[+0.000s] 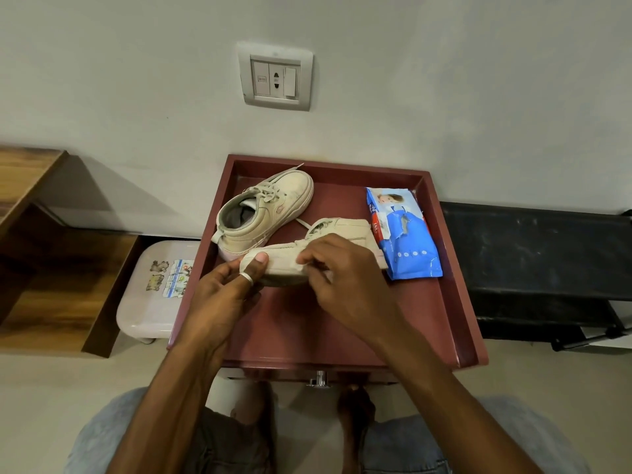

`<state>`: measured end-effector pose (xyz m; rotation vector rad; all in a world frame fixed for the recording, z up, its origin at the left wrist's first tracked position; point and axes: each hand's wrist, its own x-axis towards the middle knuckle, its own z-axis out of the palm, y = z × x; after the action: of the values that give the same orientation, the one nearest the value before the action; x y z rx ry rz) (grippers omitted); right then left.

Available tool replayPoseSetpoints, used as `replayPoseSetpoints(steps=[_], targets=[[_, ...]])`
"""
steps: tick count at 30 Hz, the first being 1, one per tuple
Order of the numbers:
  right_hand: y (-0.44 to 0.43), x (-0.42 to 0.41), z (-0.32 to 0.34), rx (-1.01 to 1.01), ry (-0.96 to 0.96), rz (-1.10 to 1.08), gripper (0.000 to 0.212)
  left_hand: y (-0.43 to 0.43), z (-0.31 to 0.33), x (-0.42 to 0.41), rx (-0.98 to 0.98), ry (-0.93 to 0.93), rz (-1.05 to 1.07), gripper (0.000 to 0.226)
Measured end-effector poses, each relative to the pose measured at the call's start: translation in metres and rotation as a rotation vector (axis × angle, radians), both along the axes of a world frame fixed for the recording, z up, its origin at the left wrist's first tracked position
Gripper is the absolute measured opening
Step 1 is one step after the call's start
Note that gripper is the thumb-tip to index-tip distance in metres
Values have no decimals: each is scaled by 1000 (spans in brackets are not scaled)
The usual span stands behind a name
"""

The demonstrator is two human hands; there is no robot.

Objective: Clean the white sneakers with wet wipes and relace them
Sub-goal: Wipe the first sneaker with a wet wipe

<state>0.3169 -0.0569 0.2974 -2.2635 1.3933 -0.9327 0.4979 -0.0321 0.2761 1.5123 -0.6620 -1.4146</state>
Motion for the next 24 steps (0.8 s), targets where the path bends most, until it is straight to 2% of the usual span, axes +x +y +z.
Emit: replayPoseSetpoints(steps=[2, 5, 10, 15, 17, 20, 21, 24], targets=[[3, 2, -1, -6, 5, 51, 16, 0, 1, 1, 6, -3, 0, 34], [-3, -20, -12, 20, 88, -38, 16, 2, 3, 3, 18, 1, -2, 27], [-6, -52, -18, 60, 177, -171, 17, 6, 9, 13, 51, 6, -42, 32], [4, -52, -17, 97, 161, -139, 16, 6, 7, 21, 78, -14, -41, 32], [5, -47, -19, 101, 167, -121, 19, 6, 5, 16, 72, -16, -67, 42], [5, -38, -22, 104, 194, -116, 23, 5, 0, 5, 21, -85, -123, 78], [7, -33, -22, 100, 198, -107, 23, 4, -2, 2, 7, -98, -126, 83], [13, -9, -19, 23, 200, -55, 29, 1, -5, -5, -10, -76, -133, 70]])
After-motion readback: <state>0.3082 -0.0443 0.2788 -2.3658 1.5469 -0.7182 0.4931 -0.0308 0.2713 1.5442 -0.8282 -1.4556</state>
